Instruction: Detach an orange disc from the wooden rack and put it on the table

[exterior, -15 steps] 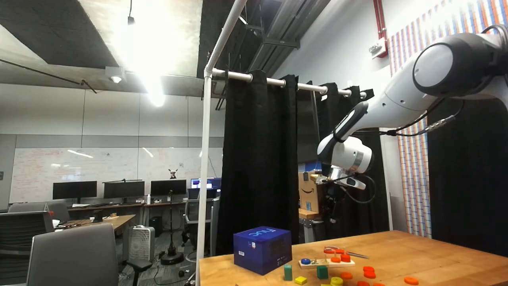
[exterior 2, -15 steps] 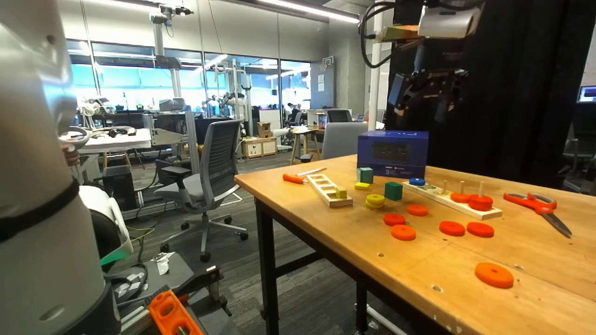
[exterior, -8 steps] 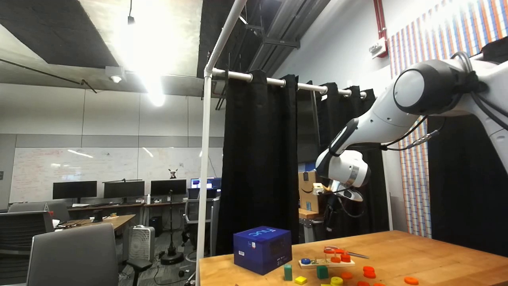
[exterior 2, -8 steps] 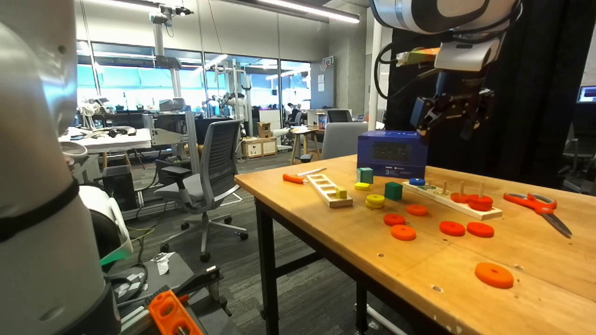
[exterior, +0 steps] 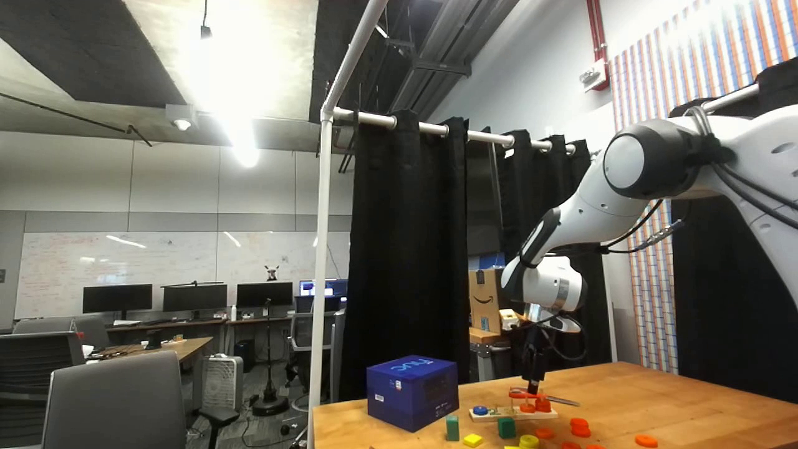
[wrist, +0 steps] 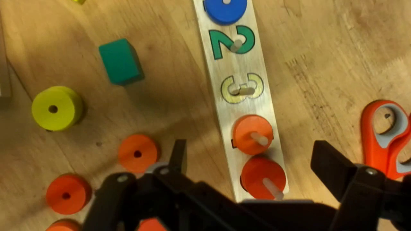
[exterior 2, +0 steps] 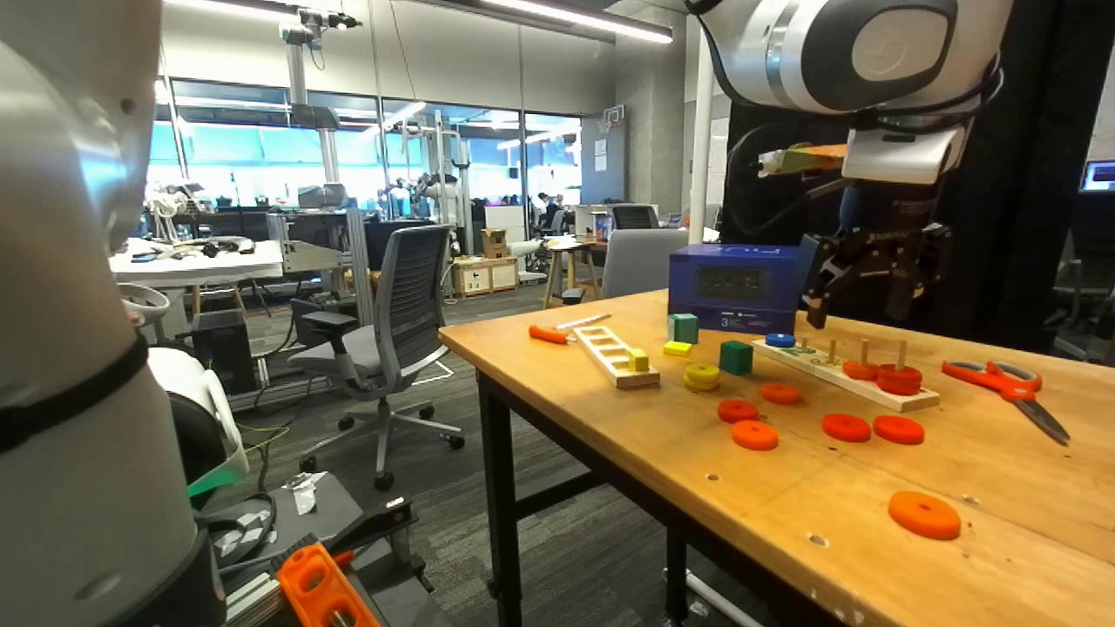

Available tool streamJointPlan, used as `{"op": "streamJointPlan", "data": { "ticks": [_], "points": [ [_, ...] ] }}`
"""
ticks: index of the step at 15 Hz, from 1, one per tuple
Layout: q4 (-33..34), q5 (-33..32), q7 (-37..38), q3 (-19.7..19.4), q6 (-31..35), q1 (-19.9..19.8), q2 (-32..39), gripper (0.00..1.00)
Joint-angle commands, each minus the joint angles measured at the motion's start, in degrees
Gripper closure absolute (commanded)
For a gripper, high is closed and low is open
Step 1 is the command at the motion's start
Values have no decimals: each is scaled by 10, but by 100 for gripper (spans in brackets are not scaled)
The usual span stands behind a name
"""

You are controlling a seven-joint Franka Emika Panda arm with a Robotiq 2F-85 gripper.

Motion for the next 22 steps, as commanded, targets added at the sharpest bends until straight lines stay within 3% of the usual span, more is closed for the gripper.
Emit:
{"op": "streamJointPlan", "data": {
  "ticks": [1, 12, 22],
  "points": [
    [35, -37, 20, -19, -21, 0, 27, 0],
    [107, -68, 19, -33, -63, 1, 93, 0],
    [136, -83, 14, -37, -89, 1, 109, 0]
  ]
}}
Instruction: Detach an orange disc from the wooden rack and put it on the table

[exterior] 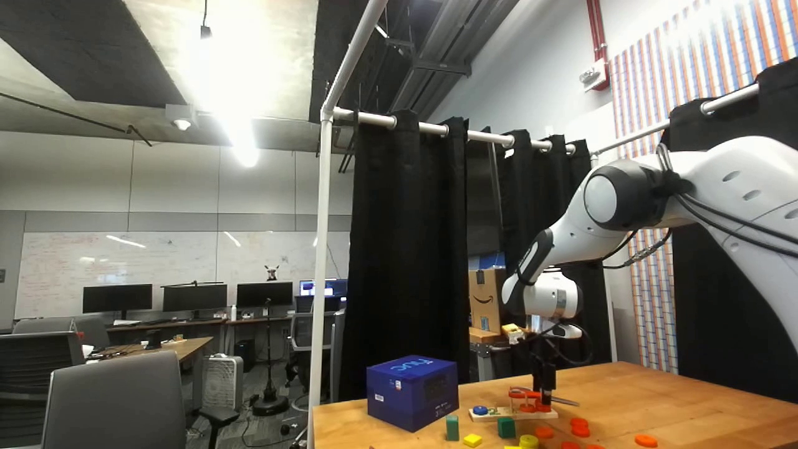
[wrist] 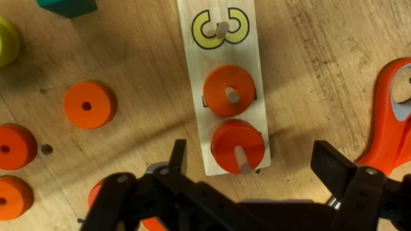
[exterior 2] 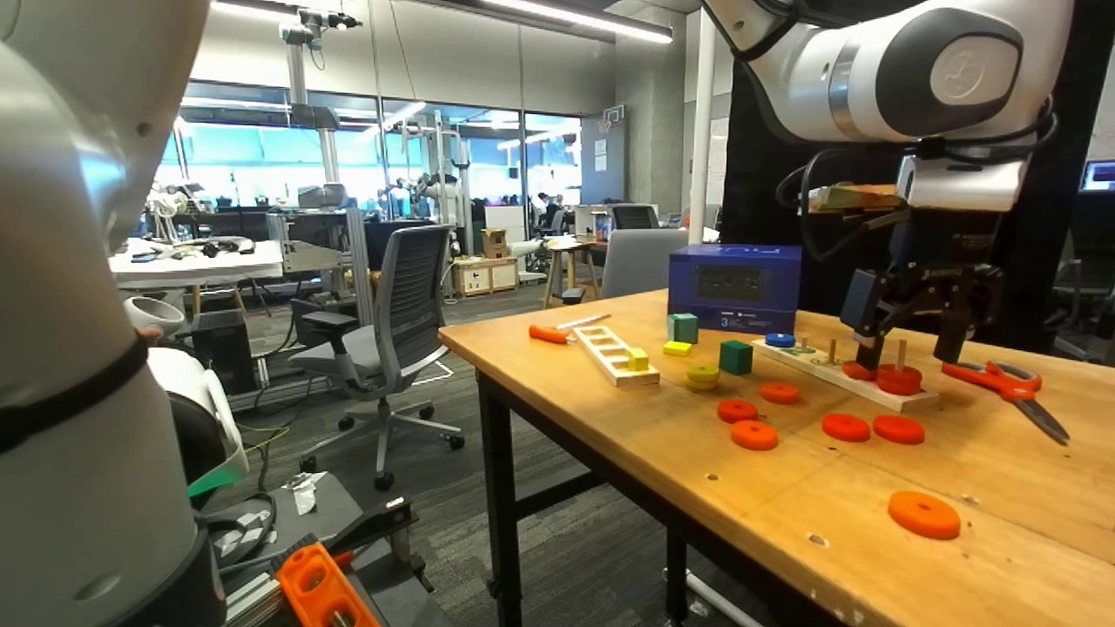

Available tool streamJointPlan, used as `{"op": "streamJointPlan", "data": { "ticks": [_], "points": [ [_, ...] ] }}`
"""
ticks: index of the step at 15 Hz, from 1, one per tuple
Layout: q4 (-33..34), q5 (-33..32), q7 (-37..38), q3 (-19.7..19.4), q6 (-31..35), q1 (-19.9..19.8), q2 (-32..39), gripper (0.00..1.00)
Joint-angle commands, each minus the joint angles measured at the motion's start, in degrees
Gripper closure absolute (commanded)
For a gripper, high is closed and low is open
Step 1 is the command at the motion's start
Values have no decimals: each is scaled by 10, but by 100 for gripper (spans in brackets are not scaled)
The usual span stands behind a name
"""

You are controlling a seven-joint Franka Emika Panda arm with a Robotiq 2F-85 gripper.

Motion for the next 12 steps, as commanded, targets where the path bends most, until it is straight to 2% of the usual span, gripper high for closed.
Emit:
{"op": "streamJointPlan", "data": {
  "ticks": [1, 2, 3, 6, 9, 12],
  "points": [
    [26, -19, 12, -4, -19, 1, 11, 25],
    [26, -21, 13, -4, -19, 2, 11, 25],
    [26, -22, 13, -4, -19, 2, 11, 32],
    [26, -25, 13, -4, -21, 2, 11, 58],
    [26, -29, 13, -5, -22, 2, 10, 80],
    [26, -31, 13, -6, -24, 3, 9, 80]
  ]
}}
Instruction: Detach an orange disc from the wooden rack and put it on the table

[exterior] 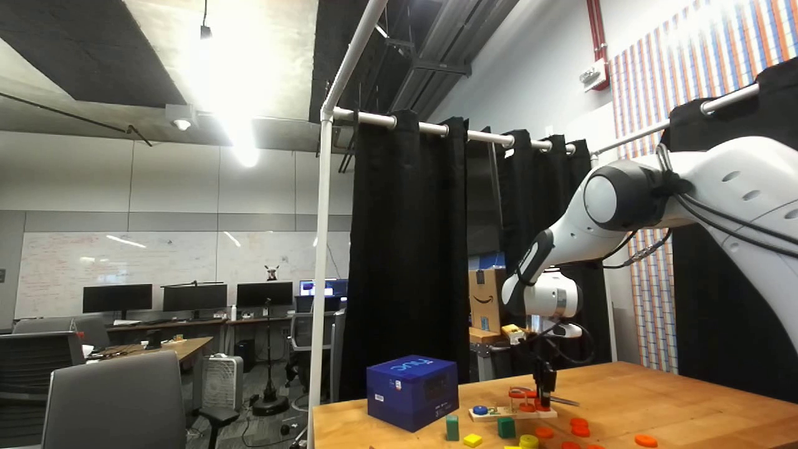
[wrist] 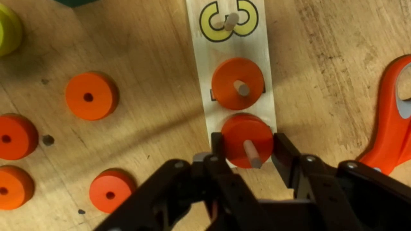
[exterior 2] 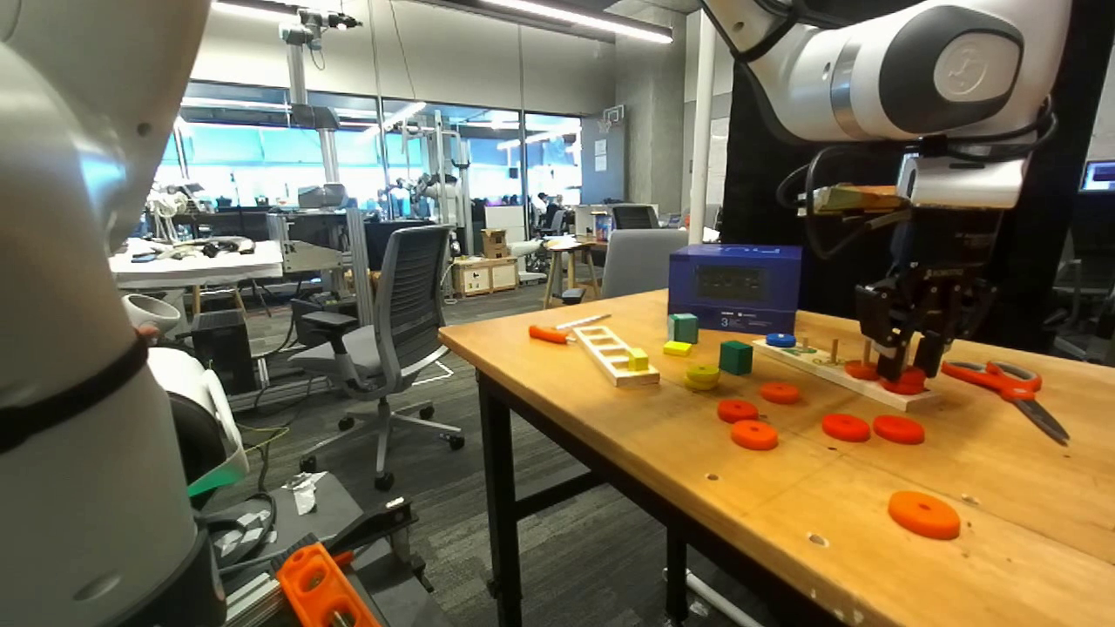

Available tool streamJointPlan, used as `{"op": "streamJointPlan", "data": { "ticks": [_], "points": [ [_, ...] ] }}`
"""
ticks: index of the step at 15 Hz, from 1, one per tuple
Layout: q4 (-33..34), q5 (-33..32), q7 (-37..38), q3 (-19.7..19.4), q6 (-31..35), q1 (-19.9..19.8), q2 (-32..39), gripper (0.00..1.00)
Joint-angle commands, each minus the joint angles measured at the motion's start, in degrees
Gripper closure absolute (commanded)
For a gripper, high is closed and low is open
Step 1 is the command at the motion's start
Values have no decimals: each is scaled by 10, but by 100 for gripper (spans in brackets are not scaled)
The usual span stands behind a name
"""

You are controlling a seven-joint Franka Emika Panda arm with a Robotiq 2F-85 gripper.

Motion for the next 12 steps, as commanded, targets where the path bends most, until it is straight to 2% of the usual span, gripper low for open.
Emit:
{"op": "streamJointPlan", "data": {
  "ticks": [1, 12],
  "points": [
    [20, -17, 14, -6, -16, 3, 6, 80],
    [-3, -68, 38, -19, -28, 14, -54, 81]
  ]
}}
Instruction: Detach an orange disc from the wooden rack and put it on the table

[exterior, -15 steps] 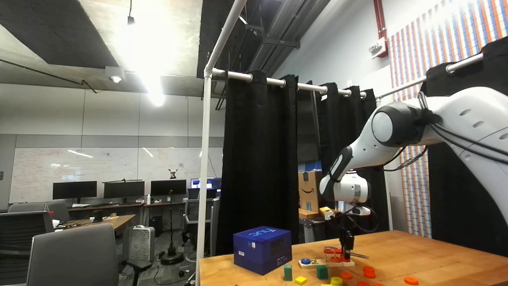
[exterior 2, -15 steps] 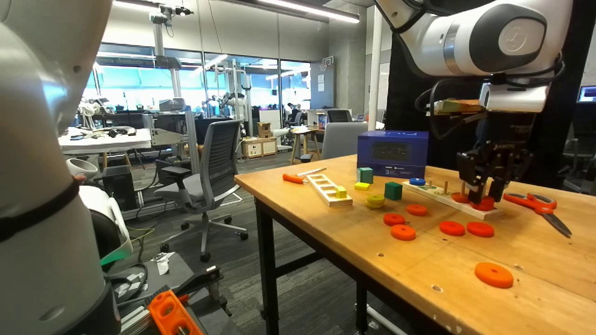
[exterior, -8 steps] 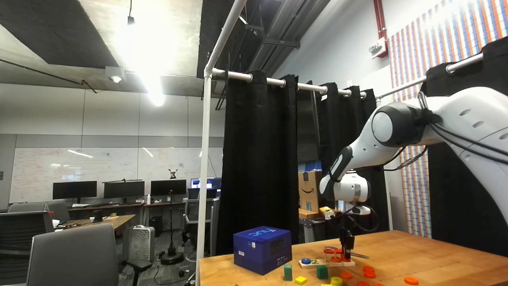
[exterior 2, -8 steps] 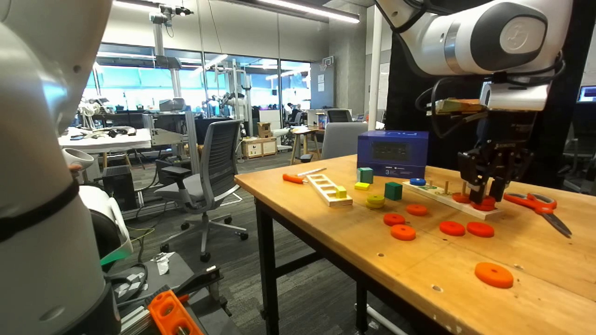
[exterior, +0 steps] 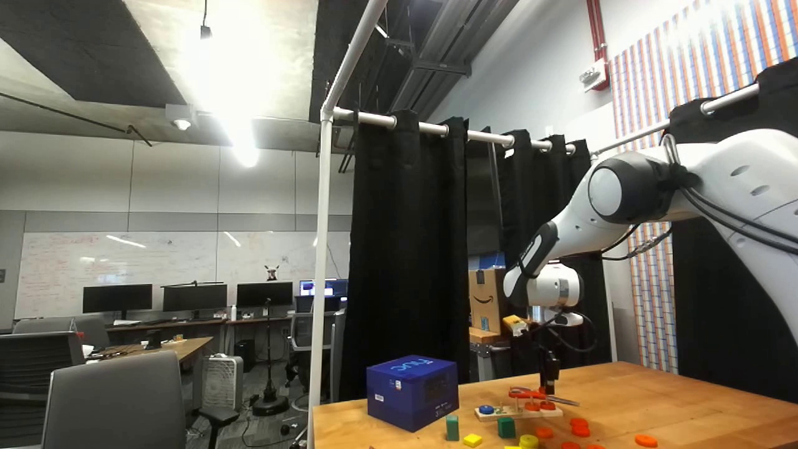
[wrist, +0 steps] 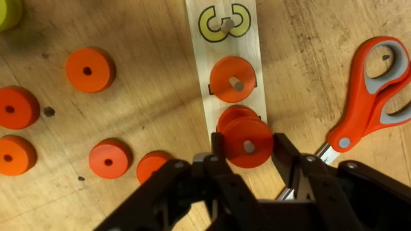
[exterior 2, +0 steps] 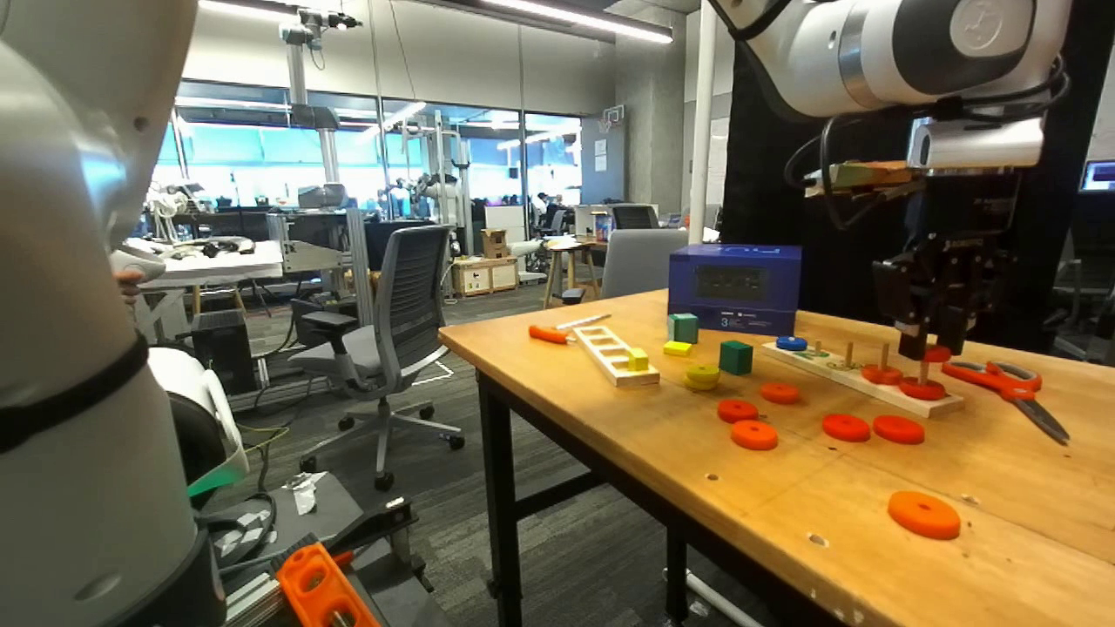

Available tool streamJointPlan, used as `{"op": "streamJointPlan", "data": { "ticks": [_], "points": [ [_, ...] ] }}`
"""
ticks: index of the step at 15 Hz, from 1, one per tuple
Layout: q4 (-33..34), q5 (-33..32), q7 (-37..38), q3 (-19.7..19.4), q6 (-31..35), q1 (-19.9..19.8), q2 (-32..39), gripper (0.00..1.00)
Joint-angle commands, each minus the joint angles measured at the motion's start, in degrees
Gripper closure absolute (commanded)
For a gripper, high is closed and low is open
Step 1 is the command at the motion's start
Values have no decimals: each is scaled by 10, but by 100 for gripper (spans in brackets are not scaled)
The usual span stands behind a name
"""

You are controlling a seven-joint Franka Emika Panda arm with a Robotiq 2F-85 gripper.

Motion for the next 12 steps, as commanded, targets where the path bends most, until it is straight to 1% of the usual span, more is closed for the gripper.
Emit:
{"op": "streamJointPlan", "data": {
  "ticks": [1, 6, 12],
  "points": [
    [-10, -31, 29, -11, -21, 13, -40, 81],
    [-46, -56, 48, -14, -17, 11, -91, 81],
    [-140, -43, 45, -18, 18, -6, -136, 81]
  ]
}}
